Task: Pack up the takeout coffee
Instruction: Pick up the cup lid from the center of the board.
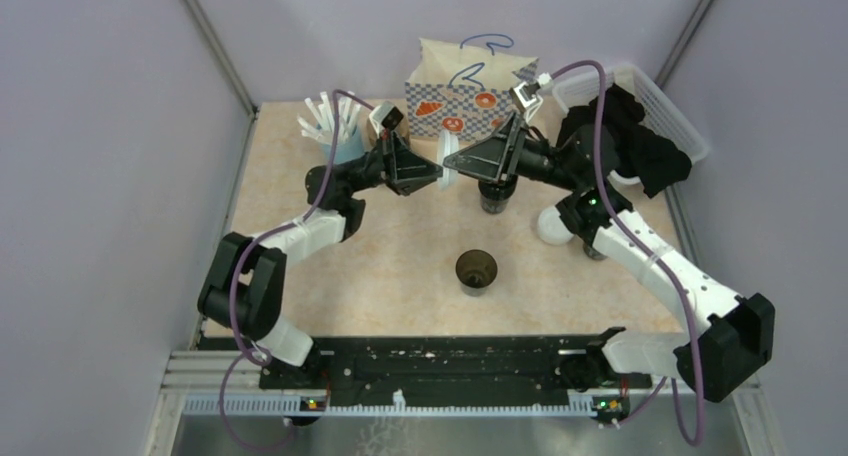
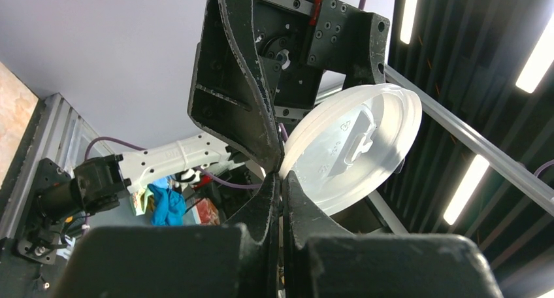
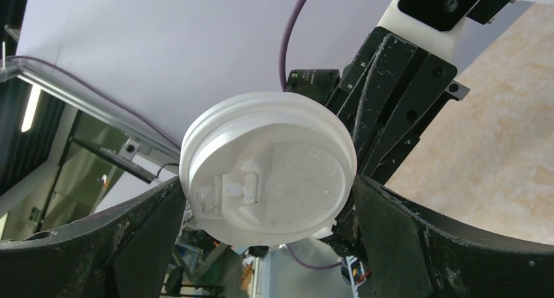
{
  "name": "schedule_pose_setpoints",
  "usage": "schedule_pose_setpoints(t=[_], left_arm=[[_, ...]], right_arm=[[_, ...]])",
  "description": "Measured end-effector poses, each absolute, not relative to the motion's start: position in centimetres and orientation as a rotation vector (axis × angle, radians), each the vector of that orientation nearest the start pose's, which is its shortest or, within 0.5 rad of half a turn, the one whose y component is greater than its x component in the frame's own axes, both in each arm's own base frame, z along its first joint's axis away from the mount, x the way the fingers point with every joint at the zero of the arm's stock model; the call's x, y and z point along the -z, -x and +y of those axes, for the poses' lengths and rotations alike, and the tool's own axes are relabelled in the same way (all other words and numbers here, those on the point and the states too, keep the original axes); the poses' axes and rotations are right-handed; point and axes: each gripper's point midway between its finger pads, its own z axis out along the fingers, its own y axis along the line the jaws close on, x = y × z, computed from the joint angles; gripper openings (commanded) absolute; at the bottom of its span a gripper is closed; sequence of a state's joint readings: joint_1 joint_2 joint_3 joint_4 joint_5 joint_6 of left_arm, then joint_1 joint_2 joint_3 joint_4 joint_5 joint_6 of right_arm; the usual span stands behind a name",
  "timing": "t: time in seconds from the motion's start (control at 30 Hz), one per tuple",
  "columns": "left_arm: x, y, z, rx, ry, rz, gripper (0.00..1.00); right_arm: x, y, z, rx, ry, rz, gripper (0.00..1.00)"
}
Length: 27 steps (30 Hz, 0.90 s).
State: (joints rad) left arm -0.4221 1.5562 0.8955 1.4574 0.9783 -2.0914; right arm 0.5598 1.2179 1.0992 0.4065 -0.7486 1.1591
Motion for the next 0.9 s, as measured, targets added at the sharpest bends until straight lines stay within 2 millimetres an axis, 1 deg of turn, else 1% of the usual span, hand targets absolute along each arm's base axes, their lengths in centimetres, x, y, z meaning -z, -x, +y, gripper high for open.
schedule_pose_setpoints(t=[0.73, 0.9], left_arm=[[-39.12, -23.18, -29.08, 2.498, -0.133, 1.623, 0.0], [-39.14, -23.09, -29.15, 2.501, -0.136, 1.621, 0.0]], right_arm=[[-42.78, -21.67, 30.74, -1.94, 0.293, 1.561, 0.99], [-42.72, -21.59, 30.63, -1.933, 0.307, 1.556, 0.99]])
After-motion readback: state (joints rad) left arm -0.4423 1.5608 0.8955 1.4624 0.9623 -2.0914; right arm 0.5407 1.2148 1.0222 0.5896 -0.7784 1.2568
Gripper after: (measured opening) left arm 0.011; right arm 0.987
